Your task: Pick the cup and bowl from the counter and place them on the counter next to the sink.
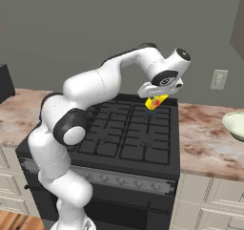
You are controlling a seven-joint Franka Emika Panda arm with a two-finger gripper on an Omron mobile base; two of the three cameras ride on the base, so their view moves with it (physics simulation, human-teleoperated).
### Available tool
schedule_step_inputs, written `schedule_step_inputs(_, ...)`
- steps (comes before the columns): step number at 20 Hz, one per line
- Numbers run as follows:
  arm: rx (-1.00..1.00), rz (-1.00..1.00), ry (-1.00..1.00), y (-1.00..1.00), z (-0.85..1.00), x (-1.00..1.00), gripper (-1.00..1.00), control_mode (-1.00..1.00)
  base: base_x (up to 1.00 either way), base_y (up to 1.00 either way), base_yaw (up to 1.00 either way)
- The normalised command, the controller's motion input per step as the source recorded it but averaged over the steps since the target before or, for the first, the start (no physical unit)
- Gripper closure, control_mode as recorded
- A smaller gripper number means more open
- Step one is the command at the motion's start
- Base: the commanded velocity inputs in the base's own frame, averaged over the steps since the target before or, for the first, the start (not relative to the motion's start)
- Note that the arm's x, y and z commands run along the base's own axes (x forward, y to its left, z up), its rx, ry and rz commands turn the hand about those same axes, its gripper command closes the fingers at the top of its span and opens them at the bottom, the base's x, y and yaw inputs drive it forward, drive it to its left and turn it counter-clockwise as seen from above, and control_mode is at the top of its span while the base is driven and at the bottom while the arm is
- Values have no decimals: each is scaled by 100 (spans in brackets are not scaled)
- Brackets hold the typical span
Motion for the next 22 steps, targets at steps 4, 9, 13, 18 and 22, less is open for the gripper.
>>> schedule_step_inputs(4,0,10,-26,65,7,-24,100,-100,0,0,0)
schedule_step_inputs(9,-4,2,-5,45,60,-49,100,-100,0,0,0)
schedule_step_inputs(13,-13,-14,0,39,66,-20,100,-100,0,0,0)
schedule_step_inputs(18,-14,-23,15,18,37,-9,100,-100,0,0,0)
schedule_step_inputs(22,-8,-29,14,16,0,0,100,-100,0,0,0)
